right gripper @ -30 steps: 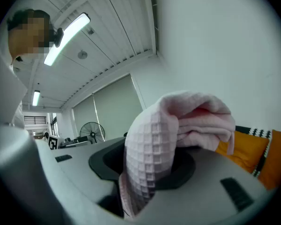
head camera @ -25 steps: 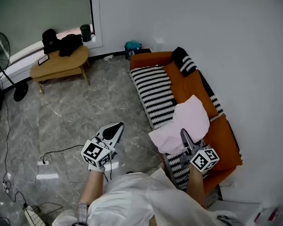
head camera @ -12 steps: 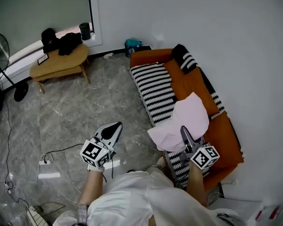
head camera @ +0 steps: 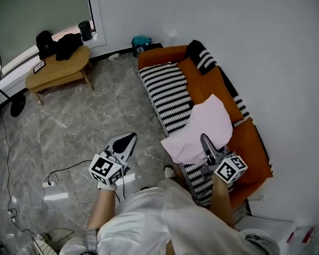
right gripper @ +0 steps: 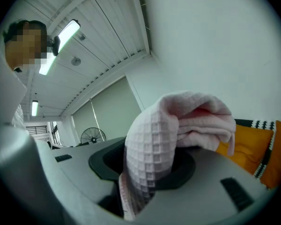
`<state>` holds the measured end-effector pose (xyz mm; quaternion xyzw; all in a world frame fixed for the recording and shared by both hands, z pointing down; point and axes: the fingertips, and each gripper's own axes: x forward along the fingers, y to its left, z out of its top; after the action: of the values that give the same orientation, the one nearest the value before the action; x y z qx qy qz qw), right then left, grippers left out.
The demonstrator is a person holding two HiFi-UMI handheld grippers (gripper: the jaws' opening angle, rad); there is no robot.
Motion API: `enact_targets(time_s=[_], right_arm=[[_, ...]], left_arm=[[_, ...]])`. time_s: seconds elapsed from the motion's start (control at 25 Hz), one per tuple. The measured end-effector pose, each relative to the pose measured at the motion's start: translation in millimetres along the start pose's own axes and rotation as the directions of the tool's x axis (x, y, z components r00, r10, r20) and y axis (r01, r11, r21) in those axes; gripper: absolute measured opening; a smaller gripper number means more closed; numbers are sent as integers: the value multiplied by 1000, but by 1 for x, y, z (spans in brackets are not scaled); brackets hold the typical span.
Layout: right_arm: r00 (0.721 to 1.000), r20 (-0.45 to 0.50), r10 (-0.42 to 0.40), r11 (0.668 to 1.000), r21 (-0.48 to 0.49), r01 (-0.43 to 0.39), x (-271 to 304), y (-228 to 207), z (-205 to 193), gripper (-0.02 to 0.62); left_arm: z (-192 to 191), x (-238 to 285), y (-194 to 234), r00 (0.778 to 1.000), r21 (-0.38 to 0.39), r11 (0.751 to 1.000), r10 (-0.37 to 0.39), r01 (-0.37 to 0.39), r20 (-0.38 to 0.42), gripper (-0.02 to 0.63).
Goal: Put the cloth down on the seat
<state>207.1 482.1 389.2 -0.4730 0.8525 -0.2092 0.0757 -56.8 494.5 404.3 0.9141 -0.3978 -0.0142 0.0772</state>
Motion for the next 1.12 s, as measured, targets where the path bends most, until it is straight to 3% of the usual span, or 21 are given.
enact_targets(time_s=[0.76, 0.96, 1.12], right_arm=[[985, -71, 156, 988, 7, -156, 85, -132, 73, 161], [981, -98, 169, 986, 31, -167, 118, -150, 63, 161], [978, -121, 167, 985, 58, -161, 156, -157, 49, 161]], left_arm=[[33, 167, 3, 997, 31, 996, 81, -81, 2, 15], [26, 186, 12, 997, 34, 997, 77, -76, -24, 15], [20, 194, 51, 996, 22, 996, 88, -87, -26, 15]])
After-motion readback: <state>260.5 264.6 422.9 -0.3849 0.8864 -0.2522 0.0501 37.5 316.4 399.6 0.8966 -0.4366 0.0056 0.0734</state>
